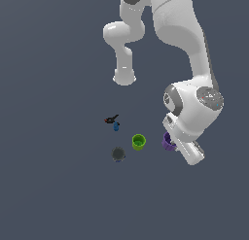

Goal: Pick up a designated object from a clutter of objects.

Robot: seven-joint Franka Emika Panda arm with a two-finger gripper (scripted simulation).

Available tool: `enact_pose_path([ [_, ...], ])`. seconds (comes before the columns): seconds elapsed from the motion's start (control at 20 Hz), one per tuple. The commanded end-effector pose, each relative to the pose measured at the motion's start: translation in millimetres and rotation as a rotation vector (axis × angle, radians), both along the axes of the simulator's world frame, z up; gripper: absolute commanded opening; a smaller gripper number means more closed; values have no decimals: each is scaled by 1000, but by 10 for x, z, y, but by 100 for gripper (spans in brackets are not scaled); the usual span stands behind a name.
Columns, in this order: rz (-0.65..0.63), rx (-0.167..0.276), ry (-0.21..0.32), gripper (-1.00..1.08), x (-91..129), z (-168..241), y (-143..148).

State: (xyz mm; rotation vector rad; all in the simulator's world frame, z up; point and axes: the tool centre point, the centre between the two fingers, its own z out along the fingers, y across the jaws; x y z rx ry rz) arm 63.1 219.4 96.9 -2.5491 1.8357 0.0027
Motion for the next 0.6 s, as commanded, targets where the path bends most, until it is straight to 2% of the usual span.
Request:
enact_pose_path([
  [0.0,-1,1,-2,-100,-39,138,-111],
  [0.55,-1,5,0,-100,-336,958,-833],
])
